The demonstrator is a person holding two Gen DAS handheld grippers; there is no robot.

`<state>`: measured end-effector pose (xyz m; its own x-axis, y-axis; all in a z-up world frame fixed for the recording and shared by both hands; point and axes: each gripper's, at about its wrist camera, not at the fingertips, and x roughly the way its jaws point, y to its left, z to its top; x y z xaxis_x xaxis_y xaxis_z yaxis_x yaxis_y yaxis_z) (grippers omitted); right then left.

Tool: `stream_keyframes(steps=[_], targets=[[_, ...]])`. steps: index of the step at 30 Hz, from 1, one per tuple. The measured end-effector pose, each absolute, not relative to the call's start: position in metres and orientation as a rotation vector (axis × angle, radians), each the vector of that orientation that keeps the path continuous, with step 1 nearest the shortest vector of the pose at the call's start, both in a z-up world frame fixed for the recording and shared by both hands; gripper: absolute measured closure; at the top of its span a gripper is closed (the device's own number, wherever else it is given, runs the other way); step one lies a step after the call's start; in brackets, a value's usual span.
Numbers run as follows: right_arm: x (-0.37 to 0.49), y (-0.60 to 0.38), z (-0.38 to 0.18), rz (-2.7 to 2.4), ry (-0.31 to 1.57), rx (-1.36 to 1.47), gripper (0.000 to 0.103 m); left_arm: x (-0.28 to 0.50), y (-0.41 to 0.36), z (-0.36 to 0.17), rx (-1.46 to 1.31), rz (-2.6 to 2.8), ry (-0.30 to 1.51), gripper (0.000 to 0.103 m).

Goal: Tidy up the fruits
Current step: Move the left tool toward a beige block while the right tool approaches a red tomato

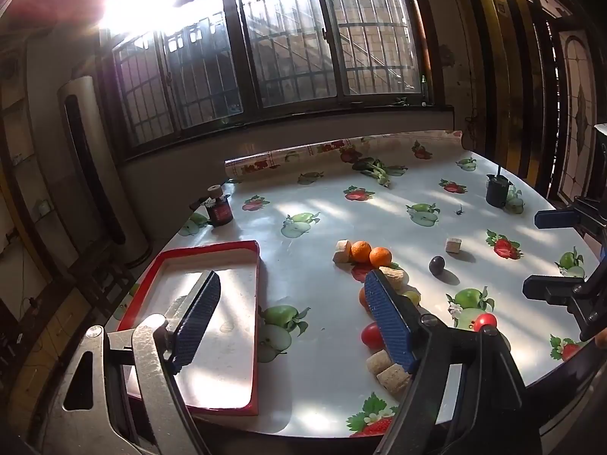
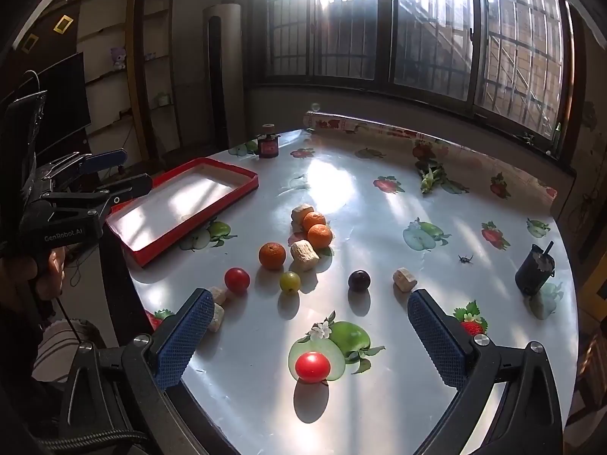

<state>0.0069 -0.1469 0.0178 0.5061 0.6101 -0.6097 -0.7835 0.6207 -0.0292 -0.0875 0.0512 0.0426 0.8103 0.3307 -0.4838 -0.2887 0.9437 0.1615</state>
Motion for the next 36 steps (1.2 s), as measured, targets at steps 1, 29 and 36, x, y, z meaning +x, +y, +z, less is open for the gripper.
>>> stream_keyframes(steps=[1, 29, 36], targets=[[0.006, -0.146, 0.018, 0.862, 0.597, -0.322, 0.000, -0.088, 0.051, 0.043, 0.081, 0.330, 0.532, 0.024], [0.006, -0.145, 0.003, 0.869, 0.654, -0.318, 0.000, -0.086, 0.053, 0.022, 0.054, 0.287, 0.603, 0.024], [0.008, -0.144, -0.005, 0.878, 0.640, -0.306, 0.000, -0.086, 0.053, 0.003, 0.009, 0.228, 0.663, 0.025]])
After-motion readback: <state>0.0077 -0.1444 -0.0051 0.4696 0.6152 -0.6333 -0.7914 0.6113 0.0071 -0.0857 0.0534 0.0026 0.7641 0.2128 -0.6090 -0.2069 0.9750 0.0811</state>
